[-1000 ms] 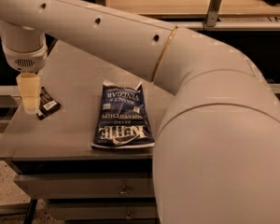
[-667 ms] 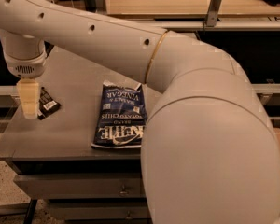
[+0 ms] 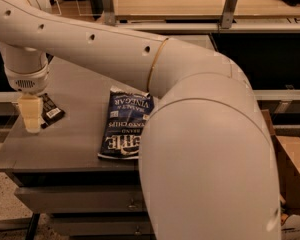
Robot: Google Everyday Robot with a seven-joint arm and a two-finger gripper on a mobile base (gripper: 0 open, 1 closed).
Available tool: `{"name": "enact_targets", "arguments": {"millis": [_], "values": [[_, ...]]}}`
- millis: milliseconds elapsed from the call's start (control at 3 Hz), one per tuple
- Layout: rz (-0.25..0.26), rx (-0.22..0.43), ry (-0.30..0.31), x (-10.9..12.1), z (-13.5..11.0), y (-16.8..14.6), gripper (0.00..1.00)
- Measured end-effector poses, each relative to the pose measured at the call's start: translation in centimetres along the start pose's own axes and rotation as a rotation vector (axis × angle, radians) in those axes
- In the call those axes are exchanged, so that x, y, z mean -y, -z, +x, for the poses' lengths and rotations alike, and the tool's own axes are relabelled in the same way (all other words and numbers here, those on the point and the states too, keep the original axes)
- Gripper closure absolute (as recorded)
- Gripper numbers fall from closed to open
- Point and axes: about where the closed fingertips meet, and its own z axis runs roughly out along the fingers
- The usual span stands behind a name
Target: Pick rxbar chocolate
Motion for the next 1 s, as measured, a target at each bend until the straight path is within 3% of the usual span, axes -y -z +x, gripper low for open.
{"name": "enact_targets", "arguments": {"millis": [333, 1000], "values": [[-0.029, -0.018, -0.029, -0.21, 0.37, -0.86, 0.41], [-0.029, -0.018, -0.030, -0.10, 0.19, -0.04, 0.88]]}}
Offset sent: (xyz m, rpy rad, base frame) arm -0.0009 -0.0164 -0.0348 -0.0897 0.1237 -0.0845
